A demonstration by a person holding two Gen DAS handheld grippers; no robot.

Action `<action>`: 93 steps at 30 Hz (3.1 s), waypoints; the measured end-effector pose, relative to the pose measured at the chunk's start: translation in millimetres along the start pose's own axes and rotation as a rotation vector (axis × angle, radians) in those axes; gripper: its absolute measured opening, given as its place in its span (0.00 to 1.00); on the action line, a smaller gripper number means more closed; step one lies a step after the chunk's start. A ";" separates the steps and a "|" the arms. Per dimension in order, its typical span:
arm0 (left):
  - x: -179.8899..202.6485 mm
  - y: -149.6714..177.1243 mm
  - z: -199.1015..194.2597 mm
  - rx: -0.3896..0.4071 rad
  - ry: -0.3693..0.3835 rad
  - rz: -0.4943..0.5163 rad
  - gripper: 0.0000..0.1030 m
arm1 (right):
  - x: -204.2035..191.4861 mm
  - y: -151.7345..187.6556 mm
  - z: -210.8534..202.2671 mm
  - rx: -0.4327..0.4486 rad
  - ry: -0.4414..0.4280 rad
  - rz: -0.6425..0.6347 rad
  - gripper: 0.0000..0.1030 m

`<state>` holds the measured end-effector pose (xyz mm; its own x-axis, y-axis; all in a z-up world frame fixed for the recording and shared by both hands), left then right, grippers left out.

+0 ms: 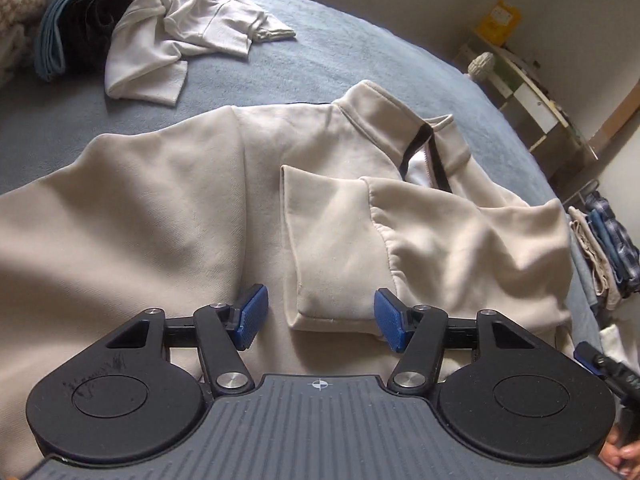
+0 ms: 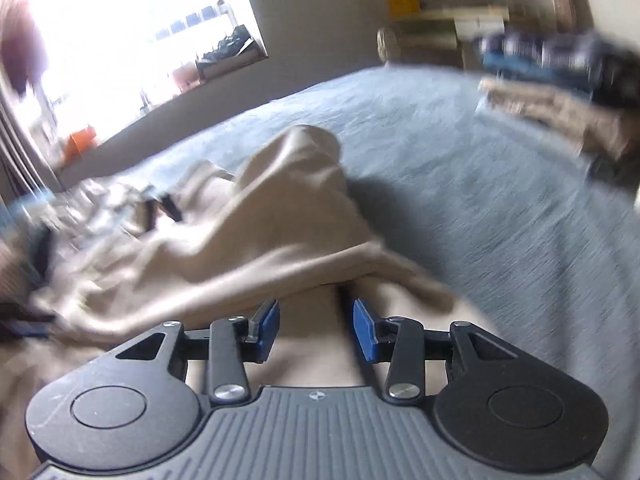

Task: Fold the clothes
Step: 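Grasp the folded edge with the right gripper while the left gripper pinches the hoodie edge, then open both grippers and move them back over the hoodie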

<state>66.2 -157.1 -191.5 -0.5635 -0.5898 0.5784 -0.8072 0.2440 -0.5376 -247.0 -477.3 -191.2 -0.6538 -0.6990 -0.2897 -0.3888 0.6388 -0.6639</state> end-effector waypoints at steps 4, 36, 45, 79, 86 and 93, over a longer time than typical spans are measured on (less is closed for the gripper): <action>-2.3 1.8 5.1 0.025 0.005 -0.004 0.44 | -0.2 -2.4 23.5 -0.090 -0.059 0.217 0.47; -10.3 77.5 -82.8 -0.027 0.087 -0.136 0.05 | -19.7 -4.2 30.5 -0.333 -0.176 0.494 0.10; -15.7 82.3 -114.7 -0.015 0.062 -0.092 0.24 | 2.2 14.6 21.5 -0.351 -0.038 0.324 0.28; 31.4 43.2 -11.0 -0.090 0.010 0.277 0.26 | 64.0 -52.3 2.5 -0.104 0.053 0.001 0.32; 25.6 49.7 -8.8 -0.019 0.039 0.230 0.27 | 10.7 -145.8 70.2 -0.190 -0.110 0.054 0.58; 13.7 50.6 -12.5 0.025 0.111 0.163 0.27 | -33.7 -183.2 184.4 -0.349 -0.063 -0.024 0.59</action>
<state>15.5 -143.2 -203.1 -0.7037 -0.4550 0.5457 -0.6995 0.3093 -0.6442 -34.1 -630.1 -187.0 -0.6047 -0.7266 -0.3261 -0.6088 0.6857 -0.3990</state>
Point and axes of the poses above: each gripper's, at about its wrist camera, not at the fingertips, and z roughly the way its jaws point, x to its right, y to its underside, the point moved 5 cm from there along z, roughly the way its jaws point, and after that the axes turned 13 degrees about y, right-handed, at the moved point
